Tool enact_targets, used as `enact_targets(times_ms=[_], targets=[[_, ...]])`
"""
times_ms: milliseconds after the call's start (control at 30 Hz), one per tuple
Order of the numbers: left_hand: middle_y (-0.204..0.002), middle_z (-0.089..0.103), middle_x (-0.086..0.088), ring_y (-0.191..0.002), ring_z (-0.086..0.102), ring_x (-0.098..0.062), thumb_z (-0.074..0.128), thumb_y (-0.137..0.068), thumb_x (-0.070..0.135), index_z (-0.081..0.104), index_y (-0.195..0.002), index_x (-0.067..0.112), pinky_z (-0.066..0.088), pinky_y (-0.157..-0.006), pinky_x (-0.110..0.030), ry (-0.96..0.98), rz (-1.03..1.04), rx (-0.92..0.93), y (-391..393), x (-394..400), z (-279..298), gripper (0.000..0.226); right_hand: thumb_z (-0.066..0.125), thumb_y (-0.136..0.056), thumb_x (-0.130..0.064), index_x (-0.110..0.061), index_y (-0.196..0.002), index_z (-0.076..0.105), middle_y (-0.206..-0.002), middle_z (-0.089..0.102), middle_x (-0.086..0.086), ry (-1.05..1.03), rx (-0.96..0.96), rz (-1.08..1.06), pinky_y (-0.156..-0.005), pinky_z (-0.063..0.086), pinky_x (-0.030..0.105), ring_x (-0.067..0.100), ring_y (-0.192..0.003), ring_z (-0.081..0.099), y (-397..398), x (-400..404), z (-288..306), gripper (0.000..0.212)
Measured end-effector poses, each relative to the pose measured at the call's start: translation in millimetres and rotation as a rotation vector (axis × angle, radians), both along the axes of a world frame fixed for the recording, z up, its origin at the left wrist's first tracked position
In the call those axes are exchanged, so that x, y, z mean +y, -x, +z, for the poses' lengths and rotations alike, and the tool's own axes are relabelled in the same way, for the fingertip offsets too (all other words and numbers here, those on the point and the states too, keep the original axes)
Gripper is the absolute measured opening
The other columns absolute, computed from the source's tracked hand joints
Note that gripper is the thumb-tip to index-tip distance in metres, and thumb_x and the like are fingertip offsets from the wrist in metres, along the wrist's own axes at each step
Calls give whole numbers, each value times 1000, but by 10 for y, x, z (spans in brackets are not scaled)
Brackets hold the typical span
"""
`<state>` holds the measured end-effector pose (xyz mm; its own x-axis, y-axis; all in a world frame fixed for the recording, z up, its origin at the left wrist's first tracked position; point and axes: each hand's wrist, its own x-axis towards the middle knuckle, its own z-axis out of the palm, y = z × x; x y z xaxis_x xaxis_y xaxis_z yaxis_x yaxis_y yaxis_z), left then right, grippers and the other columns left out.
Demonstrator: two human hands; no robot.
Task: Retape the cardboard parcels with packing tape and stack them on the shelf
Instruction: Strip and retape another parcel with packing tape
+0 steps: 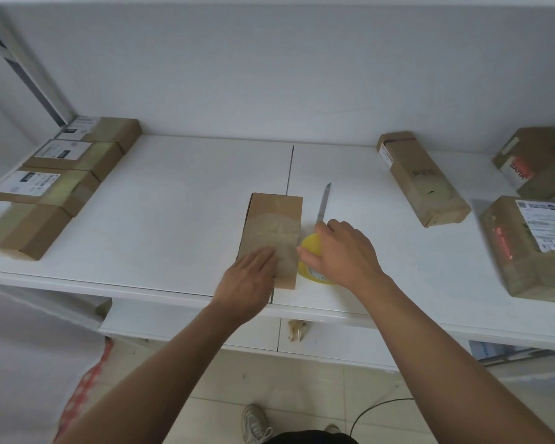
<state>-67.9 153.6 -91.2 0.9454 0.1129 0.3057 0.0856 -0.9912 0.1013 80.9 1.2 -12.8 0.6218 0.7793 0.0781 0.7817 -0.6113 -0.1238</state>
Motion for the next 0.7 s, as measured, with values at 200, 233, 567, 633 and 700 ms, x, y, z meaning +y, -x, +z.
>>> enact_targets(times_ms=[200, 233, 567, 633, 700], targets=[[-151, 43, -20, -143, 39, -31, 51, -90, 43, 47, -145, 0, 27, -119, -40, 3, 33, 96, 70, -101, -114, 69, 43, -94, -63, -11, -114, 56, -106, 60, 5, 8, -23, 8, -69, 34, 33, 26, -99, 56, -1, -13, -4, 57], [-151, 43, -21, -143, 39, -32, 51, -90, 43, 46, -145, 0, 29, -119, -42, -10, 35, 96, 64, -100, -140, 69, 42, -93, -65, -12, -113, 56, -106, 60, 5, 10, -26, 8, -69, 35, 33, 26, -99, 56, -3, -20, -14, 58], [-143, 50, -27, -133, 51, -36, 54, -94, 43, 49, -141, 2, 37, -111, -44, -218, 66, -14, -71, -150, -264, 62, 66, -83, -59, -34, -145, 32, -128, 47, -4, -25, 267, 116, -80, 44, 34, 20, -116, 47, -260, -326, -90, 75], [-143, 50, -26, -132, 52, -36, 60, -91, 48, 41, -145, 10, 39, -110, -45, -253, 56, -21, -93, -115, -312, 68, 71, -84, -48, -35, -146, 29, -131, 46, -6, -80, 396, 77, -81, 44, 33, 18, -115, 49, -319, -429, -134, 76], [-145, 49, -26, -133, 51, -36, 48, -95, 48, 35, -147, 13, 40, -109, -46, -264, 50, -49, -109, -98, -352, 64, 72, -87, -40, -31, -143, 34, -127, 48, -8, -138, 482, 27, -79, 42, 30, 18, -110, 53, -345, -497, -198, 68]])
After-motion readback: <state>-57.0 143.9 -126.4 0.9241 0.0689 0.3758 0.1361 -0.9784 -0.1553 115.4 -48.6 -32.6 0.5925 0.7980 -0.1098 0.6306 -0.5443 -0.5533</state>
